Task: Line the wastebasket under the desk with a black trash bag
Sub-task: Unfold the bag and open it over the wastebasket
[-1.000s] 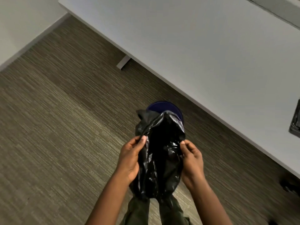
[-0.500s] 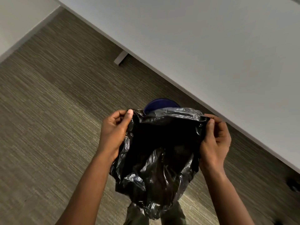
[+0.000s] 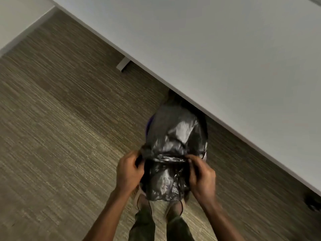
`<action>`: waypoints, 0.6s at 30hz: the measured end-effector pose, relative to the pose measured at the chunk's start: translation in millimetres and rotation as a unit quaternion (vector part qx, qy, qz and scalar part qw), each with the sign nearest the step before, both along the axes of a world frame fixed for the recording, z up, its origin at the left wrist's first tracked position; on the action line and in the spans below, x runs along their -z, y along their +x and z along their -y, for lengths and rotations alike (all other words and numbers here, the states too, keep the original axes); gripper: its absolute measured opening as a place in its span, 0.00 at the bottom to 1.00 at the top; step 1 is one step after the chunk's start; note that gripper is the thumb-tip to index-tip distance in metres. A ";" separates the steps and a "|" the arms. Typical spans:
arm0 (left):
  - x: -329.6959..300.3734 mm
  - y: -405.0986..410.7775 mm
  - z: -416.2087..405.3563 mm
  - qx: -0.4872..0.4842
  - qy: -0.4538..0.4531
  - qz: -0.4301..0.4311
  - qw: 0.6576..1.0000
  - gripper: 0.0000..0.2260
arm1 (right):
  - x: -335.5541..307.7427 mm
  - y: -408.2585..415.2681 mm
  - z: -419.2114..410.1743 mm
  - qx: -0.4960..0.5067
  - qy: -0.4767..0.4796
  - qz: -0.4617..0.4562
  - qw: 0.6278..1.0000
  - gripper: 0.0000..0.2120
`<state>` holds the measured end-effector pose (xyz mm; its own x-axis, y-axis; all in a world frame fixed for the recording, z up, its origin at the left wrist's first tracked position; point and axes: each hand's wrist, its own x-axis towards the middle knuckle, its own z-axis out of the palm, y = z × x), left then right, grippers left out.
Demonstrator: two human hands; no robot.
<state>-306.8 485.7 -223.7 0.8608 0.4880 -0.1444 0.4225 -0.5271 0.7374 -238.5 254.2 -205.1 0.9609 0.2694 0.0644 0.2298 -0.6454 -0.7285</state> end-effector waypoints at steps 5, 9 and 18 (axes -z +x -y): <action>13.3 -1.6 14.7 -0.053 0.015 0.035 0.998 0.03 | 20.2 -1.8 11.0 0.064 -0.001 -0.054 0.997 0.12; 18.0 6.9 15.4 -0.066 0.000 0.031 0.997 0.05 | 26.5 3.9 17.3 0.091 0.003 -0.083 0.992 0.10; 17.7 23.1 7.6 -0.083 -0.105 0.010 0.991 0.01 | 39.5 23.8 31.3 0.156 0.090 -0.168 0.969 0.09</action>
<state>-283.7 478.1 -241.4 0.7746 0.5845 -0.2414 0.4751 -0.2861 0.8321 -214.7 222.9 -244.6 0.9686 -0.0238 -0.2473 -0.2257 -0.5003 -0.8359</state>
